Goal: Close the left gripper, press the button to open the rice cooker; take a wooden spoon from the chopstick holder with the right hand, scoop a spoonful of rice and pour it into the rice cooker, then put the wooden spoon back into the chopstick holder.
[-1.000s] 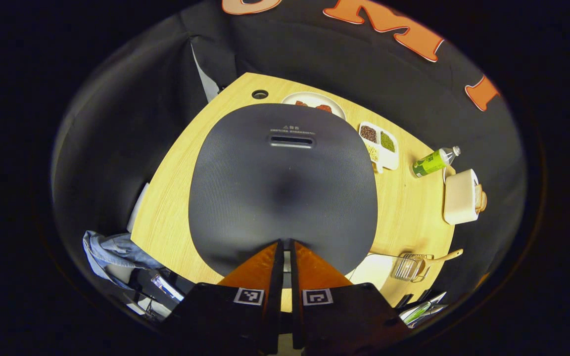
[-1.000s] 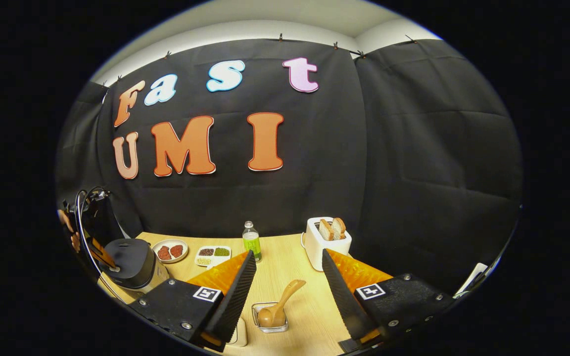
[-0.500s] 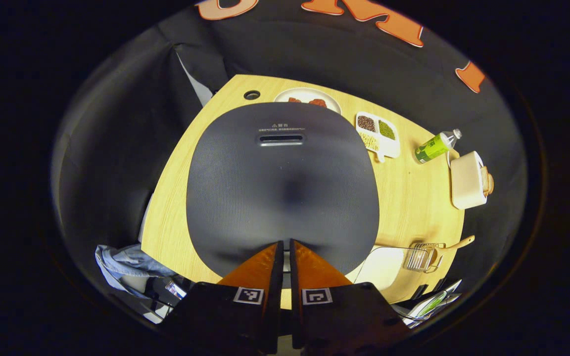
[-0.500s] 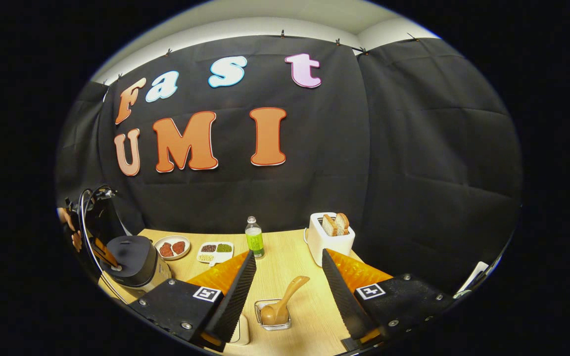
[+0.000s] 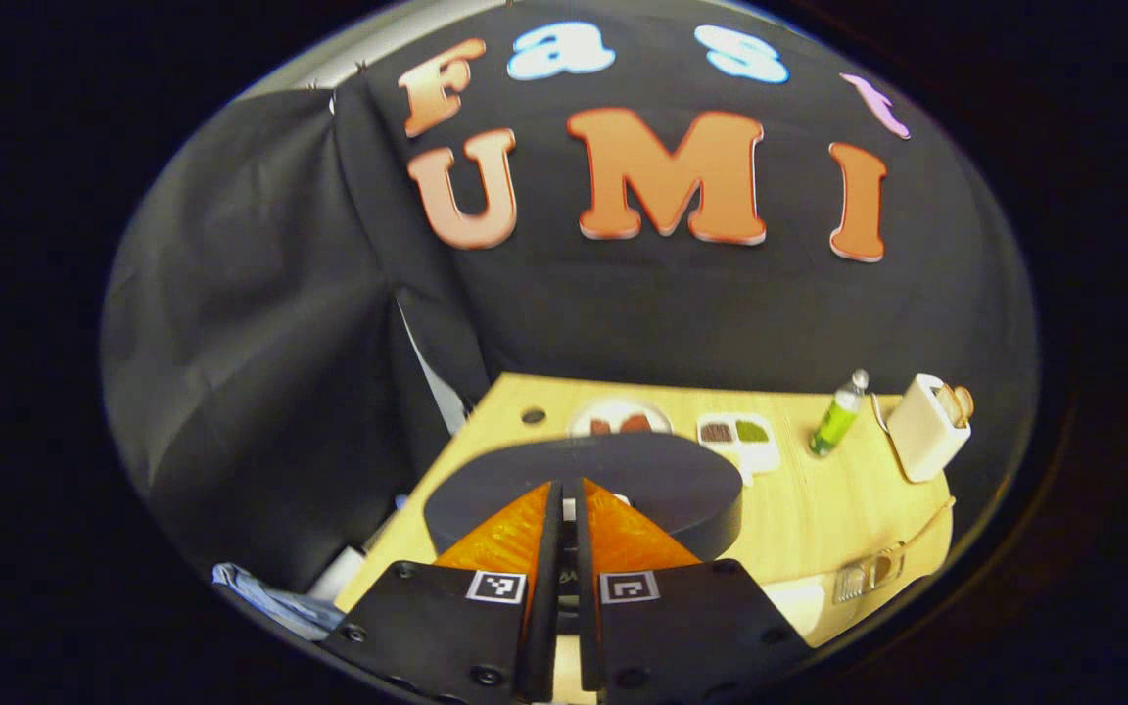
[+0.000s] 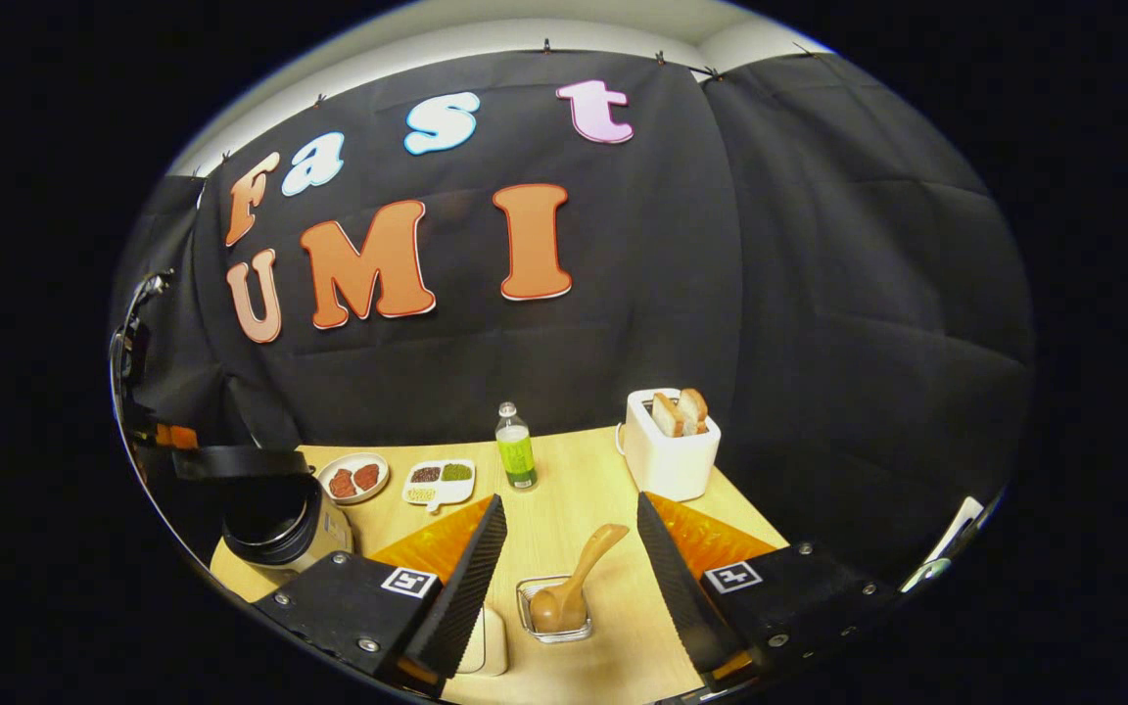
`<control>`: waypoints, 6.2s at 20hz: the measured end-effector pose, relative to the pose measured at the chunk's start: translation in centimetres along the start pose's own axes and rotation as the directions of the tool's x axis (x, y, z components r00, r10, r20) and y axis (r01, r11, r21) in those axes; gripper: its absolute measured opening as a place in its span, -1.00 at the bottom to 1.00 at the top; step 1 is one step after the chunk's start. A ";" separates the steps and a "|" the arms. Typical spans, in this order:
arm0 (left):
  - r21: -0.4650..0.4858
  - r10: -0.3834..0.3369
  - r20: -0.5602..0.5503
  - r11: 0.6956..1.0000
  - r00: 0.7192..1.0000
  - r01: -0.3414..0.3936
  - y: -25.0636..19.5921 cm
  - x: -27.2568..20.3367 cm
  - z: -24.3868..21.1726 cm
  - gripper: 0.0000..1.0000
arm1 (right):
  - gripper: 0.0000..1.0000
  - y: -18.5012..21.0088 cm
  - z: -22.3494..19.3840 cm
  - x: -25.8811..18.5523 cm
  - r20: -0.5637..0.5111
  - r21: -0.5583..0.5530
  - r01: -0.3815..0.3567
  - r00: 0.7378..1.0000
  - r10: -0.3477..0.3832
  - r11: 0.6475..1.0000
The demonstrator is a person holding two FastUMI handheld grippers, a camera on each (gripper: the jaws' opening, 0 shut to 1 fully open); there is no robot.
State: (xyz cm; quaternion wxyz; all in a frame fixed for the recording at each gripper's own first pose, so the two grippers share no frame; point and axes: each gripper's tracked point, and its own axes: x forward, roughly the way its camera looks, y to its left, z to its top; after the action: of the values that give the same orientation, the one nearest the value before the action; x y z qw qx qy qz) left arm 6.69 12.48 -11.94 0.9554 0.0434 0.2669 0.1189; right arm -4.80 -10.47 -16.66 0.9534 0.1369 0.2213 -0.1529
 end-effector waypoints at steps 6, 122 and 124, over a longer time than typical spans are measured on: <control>-0.004 0.030 0.307 1.000 0.951 -0.030 -0.2 -6.0 5.6 -0.48 | 0.68 -0.8 -1.5 0.9 -0.037 0.045 0.006 0.999 -0.004 0.999; 0.099 0.000 0.299 0.995 0.954 -0.031 12.3 -4.9 -2.0 0.65 | -0.77 20.7 -20.7 2.3 -0.409 0.388 -0.077 0.879 0.246 0.918; 0.097 0.003 0.299 0.995 0.954 -0.034 12.3 -5.0 -2.1 0.65 | -0.77 21.3 -21.0 2.3 -0.419 0.438 -0.086 0.861 0.288 0.895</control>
State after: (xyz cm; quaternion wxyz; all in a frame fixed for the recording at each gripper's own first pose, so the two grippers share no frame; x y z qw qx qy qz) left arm -1.07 23.20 -9.39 0.9802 0.1114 0.1248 0.1063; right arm -3.25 15.41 -31.75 0.8312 0.3854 0.3958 -0.0620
